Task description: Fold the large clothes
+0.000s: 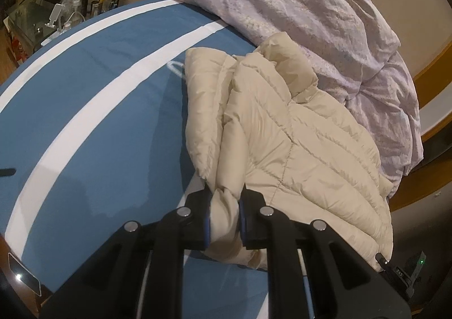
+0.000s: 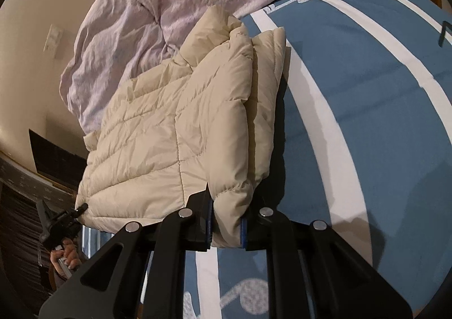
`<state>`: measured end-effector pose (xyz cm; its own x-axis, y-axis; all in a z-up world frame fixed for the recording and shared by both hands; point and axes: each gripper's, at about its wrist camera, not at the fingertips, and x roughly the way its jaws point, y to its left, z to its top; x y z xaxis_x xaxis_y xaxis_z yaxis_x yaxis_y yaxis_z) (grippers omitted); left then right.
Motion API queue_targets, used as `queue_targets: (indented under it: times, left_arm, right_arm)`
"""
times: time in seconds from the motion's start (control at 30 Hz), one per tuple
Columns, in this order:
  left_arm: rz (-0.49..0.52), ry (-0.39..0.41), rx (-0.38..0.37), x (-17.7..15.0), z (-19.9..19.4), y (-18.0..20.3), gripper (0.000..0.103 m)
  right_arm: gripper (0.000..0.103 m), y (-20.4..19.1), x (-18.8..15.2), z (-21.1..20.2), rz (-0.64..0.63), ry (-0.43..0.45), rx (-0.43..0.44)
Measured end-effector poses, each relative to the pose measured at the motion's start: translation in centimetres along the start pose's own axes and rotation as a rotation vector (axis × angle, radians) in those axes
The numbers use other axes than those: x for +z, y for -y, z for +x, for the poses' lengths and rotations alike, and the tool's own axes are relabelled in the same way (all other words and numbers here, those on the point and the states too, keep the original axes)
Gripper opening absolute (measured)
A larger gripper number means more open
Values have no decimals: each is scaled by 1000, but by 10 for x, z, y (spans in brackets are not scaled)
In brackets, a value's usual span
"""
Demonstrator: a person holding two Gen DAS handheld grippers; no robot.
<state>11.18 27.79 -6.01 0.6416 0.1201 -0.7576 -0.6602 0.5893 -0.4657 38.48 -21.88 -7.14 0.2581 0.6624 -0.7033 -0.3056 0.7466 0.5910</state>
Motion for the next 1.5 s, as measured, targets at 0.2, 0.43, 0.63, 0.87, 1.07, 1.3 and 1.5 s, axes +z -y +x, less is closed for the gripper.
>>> queue_targets:
  times: [0.2,0.43,0.63,0.87,1.07,1.3,1.5]
  left_arm:
    - [-19,-13,13,-4,2,-7,22]
    - [-61,-36,64,-3,9,-14,57]
    - [-89,-49,36,-4,13,-18,61]
    - [-107,-47,15,-5,16,-11,65]
    - [-147,-42,-8,-3,20,-14,67]
    - [-198,-21,-19,3,25,-13,65]
    - [-218,-11,-41,3,26,-12,35]
  right_arm:
    - [22,-10,-11,-2,-81,18,-98]
    - [41,-35,1,-30,-194,203,-316]
    - [41,-69,5,-20,-313,236,-263]
    - [41,-93,-4,27,-437,193,-316]
    - [41,-77,-13,63,-442,120,-372]
    - [41,-78,-18,73,-473,105,-394]
    - [41,-76,-19,73,-474,114,-377]
